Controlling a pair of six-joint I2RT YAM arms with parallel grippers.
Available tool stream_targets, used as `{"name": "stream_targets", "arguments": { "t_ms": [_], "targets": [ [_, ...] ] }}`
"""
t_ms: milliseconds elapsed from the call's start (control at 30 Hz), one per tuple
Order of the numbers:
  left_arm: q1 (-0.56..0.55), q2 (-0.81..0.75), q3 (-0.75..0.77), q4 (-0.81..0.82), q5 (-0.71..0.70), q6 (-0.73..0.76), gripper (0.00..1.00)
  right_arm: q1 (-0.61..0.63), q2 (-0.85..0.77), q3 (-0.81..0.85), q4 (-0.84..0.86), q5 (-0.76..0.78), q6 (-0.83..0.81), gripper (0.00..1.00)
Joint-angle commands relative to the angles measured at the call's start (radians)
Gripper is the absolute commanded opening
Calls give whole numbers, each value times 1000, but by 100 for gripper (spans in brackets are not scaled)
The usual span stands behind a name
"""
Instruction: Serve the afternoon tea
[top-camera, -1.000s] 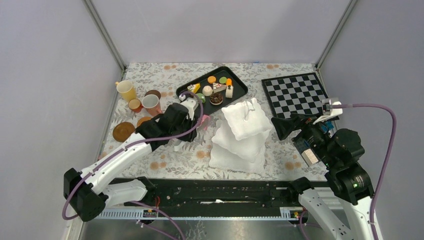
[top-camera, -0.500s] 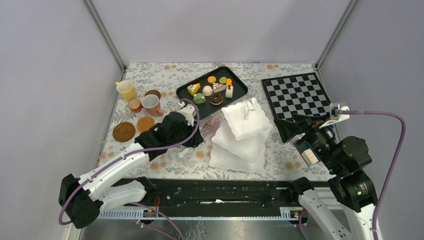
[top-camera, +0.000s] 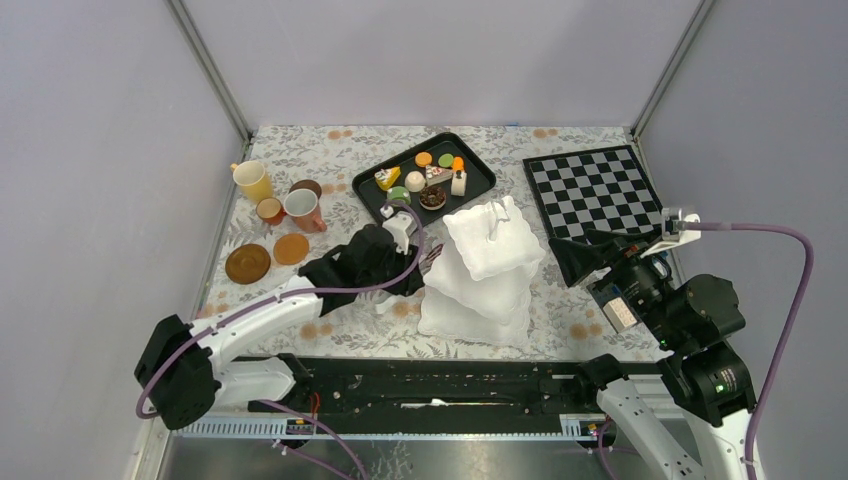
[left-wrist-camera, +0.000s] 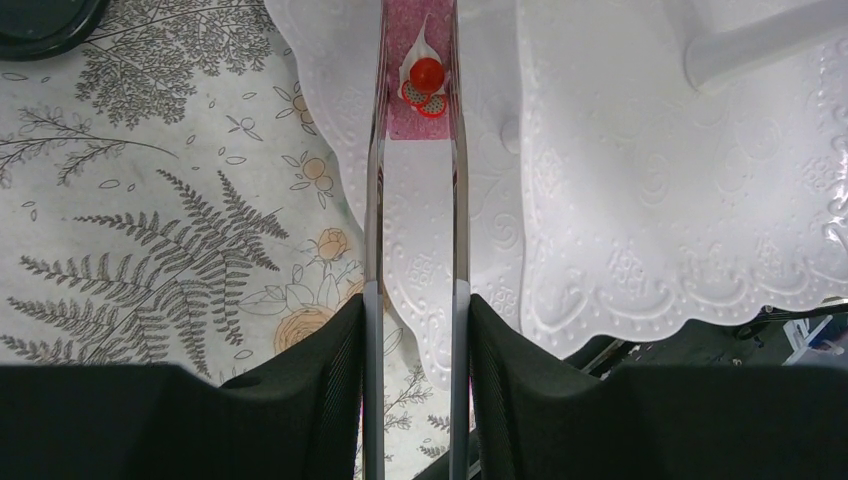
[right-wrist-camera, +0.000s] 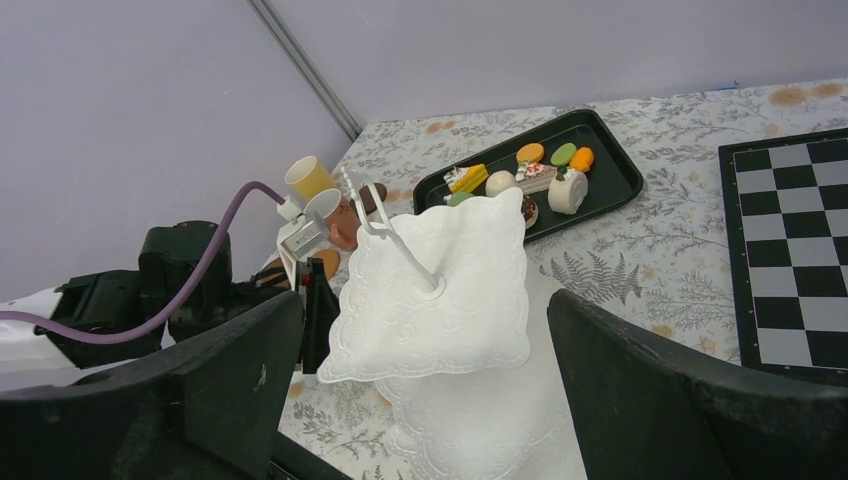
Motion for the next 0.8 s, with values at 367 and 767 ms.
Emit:
{"name": "stream_targets", "arguments": {
  "t_ms": [367,767],
  "targets": [
    [-26,111,19,187,-7,6,0,6,8,-7,32,0,3,98],
    [-44,151,42,200,-10,-4,0,4,2,-16,31,3,5,98]
  ]
}}
